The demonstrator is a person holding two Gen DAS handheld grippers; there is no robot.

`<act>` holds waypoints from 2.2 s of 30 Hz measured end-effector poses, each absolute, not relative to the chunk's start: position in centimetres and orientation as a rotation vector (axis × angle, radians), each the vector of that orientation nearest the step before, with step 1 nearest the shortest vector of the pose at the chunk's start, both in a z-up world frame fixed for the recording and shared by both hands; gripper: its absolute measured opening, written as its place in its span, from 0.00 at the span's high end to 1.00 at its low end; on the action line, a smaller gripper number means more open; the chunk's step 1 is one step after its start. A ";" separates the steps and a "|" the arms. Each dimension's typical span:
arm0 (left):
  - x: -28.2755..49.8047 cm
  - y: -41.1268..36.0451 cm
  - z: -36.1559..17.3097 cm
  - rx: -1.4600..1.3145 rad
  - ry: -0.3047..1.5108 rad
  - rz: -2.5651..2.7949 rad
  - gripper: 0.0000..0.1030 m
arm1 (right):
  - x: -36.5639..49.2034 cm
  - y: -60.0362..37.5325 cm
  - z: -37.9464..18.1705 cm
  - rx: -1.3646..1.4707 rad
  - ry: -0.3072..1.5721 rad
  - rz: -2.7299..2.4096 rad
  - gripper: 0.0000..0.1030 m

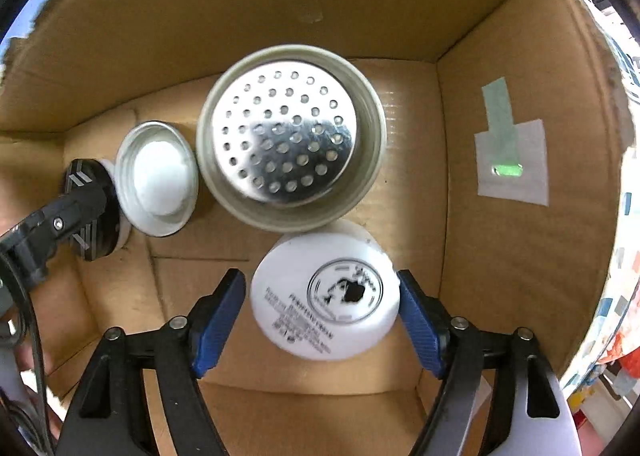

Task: Organize rigid objects
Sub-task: 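Open both tools to release the jar and tin, then lift away, then grasp the white tube with the right tool while the left tool grasps the white oval case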

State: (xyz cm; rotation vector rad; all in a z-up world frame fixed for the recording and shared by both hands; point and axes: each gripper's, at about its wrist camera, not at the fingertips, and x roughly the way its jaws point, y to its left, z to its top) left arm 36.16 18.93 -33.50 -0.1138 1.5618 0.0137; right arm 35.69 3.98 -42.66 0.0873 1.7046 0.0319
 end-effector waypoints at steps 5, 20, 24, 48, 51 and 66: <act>33.0 19.1 -31.3 -0.108 1.510 0.026 0.01 | 34.1 5.0 -41.0 0.097 1.692 0.085 0.00; 27.5 20.6 -24.8 -0.061 1.303 0.047 0.01 | 27.4 6.1 -33.9 0.044 1.531 0.150 0.00; 24.7 20.4 -22.4 -0.047 1.247 0.048 0.01 | 25.9 3.9 -31.4 0.035 1.482 0.149 0.00; 18.0 14.5 -14.5 -0.066 1.139 -0.018 0.01 | 18.5 -2.3 -21.9 0.142 1.308 0.222 0.00; 18.9 11.7 -13.8 -0.057 1.125 -0.059 0.01 | 18.8 -5.0 -21.6 0.183 1.310 0.213 0.00; 30.6 -8.9 -20.0 0.056 1.236 -0.226 0.01 | 27.2 -28.2 -29.5 0.236 1.430 -0.052 0.00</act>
